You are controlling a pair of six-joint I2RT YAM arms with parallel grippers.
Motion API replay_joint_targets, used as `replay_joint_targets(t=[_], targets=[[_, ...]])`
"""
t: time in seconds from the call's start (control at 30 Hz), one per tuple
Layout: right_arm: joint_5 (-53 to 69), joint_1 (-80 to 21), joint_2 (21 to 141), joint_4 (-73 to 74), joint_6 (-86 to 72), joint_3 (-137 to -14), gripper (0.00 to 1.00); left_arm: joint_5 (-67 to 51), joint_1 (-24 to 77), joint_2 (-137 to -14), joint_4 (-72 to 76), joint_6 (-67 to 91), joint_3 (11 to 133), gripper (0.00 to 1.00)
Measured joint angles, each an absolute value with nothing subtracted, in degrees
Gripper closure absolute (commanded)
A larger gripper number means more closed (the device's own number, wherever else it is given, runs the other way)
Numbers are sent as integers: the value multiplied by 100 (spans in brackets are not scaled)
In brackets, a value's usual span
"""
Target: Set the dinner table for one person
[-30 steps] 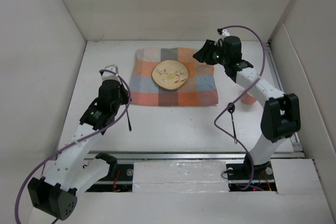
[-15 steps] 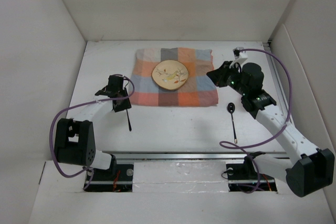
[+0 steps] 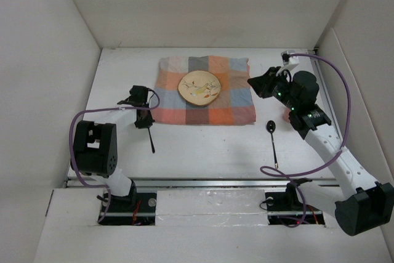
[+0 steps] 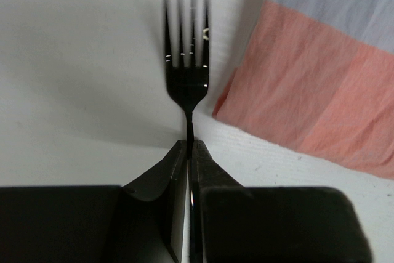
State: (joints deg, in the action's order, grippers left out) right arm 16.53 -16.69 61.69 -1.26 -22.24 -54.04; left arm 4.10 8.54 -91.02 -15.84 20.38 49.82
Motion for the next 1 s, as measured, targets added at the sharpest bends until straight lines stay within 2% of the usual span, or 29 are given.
replay_joint_targets(t=[0.33,0.53,0.63,0.77,0.87,0.9,1.0], targets=[[1649,-856,5813,25,-2071,-5561,82,679,854,-9083,-1723,2137,5107,100],[1723,-794,5990,110,-2051,-5555,79,1011,996,-7664,-2165,2117,5164,100],[1804,-794,6066,113,-2053,-5533,79,1033,1337,-7378,-2211,2121,5721,100],[1876,-810,6132,62,-2053,-5500,79,825,1529,-8228,-1953,2110,6904,100],[1863,-880,6149,32,-2067,-5411,97,735,1527,-9310,-1809,2064,7811,100],[1868,-982,6187,-1,-2049,-5334,100,692,1527,-9653,-1776,2040,8042,100],[1833,-1243,6252,-64,-2040,-5168,100,574,1527,-10523,-1782,1918,8613,100]])
